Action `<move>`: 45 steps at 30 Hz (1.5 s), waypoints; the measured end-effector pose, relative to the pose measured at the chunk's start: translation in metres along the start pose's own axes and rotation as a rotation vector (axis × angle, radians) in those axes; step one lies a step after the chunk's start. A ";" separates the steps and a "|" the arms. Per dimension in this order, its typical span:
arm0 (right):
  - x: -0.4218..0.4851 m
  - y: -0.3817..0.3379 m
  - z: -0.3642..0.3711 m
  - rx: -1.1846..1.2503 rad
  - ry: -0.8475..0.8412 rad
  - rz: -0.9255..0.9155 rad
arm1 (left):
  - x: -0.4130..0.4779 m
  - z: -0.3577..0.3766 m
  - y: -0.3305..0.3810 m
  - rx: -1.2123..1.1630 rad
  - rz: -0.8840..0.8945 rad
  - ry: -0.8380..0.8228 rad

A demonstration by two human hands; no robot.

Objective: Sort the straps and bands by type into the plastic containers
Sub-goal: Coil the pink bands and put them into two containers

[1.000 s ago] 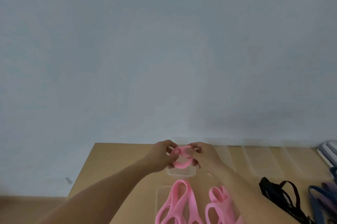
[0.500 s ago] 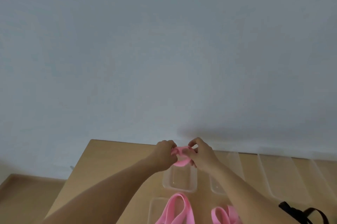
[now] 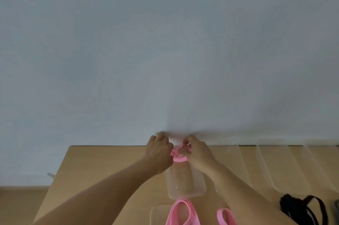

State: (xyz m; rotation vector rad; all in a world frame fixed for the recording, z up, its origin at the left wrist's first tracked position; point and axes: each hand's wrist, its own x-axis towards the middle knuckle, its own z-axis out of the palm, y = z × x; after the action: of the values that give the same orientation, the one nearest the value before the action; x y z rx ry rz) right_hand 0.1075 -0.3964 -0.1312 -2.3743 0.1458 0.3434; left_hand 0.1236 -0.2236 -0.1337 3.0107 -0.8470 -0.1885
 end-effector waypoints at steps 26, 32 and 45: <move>0.001 -0.004 -0.017 0.072 -0.164 0.015 | 0.000 0.009 0.011 -0.121 -0.005 0.137; 0.003 -0.015 -0.023 0.093 -0.242 0.099 | 0.004 0.000 0.006 -0.197 -0.045 0.009; -0.006 0.008 0.008 -0.437 0.042 -0.199 | 0.006 0.009 0.016 -0.080 -0.114 0.005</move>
State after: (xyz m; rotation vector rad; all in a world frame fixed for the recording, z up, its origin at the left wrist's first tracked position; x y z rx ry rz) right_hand 0.0989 -0.3962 -0.1404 -2.7988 -0.1630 0.2486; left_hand 0.1194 -0.2397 -0.1425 2.9846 -0.6518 -0.2110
